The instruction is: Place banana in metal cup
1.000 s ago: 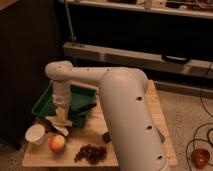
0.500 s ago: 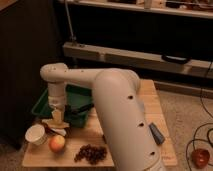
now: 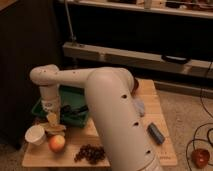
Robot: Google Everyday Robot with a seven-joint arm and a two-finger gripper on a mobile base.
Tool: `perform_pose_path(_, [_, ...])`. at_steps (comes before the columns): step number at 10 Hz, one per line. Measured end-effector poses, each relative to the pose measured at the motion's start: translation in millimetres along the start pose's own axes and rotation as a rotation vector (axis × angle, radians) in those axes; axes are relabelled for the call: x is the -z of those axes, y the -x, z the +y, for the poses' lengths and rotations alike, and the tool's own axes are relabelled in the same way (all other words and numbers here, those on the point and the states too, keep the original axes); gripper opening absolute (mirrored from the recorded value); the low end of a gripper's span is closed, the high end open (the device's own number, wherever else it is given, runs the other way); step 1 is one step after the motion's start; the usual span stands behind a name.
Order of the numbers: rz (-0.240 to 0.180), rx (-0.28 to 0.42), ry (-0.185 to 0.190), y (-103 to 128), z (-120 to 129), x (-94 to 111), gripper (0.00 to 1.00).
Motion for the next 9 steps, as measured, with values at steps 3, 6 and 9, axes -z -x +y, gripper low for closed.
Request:
perform_pose_path(3, [0.001,-0.053,-0.026,-14.3,-3.0,6.9,0.51])
perform_pose_path(6, [-0.031,-0.094,-0.036,-30.6,-7.8,16.5,0.60])
perform_pose_path(9, [-0.038,-0.092,-0.017,-30.3,-7.5,14.3,0.60])
